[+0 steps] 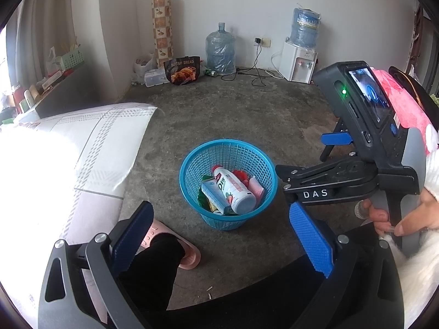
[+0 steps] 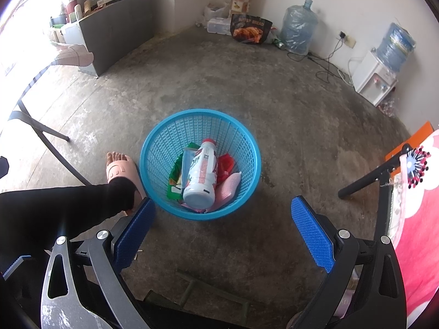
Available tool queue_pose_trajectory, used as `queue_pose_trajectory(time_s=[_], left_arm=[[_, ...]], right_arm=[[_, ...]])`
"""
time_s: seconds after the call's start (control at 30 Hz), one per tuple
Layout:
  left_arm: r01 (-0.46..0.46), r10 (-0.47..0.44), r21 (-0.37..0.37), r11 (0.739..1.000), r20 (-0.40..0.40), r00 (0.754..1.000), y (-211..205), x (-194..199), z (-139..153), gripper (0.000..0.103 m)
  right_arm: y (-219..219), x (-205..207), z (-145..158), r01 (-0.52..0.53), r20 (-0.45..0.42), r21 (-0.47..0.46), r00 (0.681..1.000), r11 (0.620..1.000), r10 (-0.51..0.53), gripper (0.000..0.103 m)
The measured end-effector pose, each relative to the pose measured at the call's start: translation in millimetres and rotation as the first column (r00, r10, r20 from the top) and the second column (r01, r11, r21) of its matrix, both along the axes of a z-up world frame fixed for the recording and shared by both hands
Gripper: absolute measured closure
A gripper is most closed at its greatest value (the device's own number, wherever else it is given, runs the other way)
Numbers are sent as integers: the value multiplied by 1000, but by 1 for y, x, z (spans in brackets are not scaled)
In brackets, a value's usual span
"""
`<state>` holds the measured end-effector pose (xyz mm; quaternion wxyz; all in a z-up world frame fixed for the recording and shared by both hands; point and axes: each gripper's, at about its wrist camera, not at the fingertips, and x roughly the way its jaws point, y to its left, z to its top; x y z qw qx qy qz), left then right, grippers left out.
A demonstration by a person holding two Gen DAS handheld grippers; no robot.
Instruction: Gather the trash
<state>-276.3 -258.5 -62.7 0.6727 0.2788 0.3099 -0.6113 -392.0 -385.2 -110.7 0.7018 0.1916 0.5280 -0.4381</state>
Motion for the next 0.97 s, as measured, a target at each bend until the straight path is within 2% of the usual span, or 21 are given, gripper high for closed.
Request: queue_pose_trajectory(time_s=[0.4,0.53,0.67,0.83,0.97], left_arm=[[-1,1,-3,1000,-2,1000,1,1,2,5],[3,-3,-16,1000,19,1000,2,-1,4,6],[-8,7,10,1000,34,999,-1,-3,2,6],[-10,9,49,999,13,1000,-6,1,0,6],[-13,10,51,999,46,999,-7,-2,-1,6]], right_arm=[[3,2,-1,-1,-5,8,1000,1000,1,8],[1,3,-2,3,-5,16,1000,1000,-3,8],[0,3,-2,2,-5,16,1000,1000,-1,8],[0,3,-2,0,-5,14,1000,1000,0,8],[0,3,-2,0,-5,16,1000,1000,0,8]])
